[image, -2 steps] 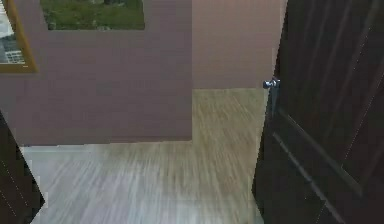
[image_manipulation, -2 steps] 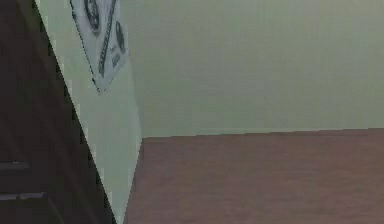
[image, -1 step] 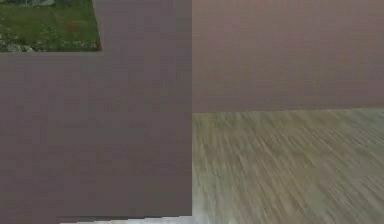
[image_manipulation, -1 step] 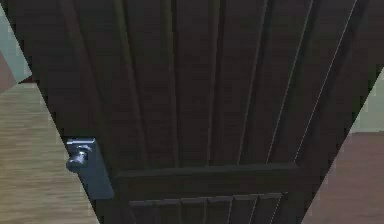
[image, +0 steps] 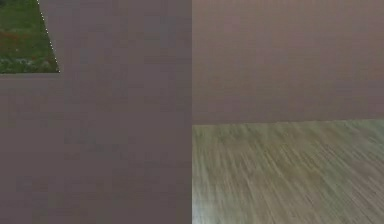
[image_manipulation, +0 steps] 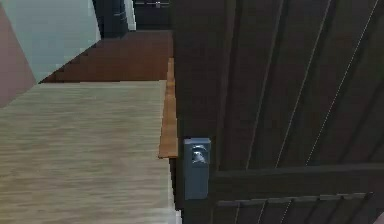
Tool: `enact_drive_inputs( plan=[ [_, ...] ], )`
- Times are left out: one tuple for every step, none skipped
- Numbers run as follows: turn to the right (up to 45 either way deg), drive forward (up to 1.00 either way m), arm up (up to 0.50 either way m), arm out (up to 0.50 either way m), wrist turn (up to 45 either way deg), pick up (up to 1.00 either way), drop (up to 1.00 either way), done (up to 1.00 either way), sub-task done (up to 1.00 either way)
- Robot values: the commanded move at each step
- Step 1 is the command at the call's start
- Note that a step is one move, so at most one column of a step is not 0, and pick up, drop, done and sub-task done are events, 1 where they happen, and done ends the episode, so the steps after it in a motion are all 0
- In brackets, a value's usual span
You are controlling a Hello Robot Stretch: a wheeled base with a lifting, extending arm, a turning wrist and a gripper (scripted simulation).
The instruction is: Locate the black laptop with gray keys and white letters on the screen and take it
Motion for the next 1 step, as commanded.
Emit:
enact_drive_inputs(
  plan=[
    [45.0, 0.0, 0.0, 0.0, 0.0, 0.0, 0.0, 0.0, 0.0]
  ],
)
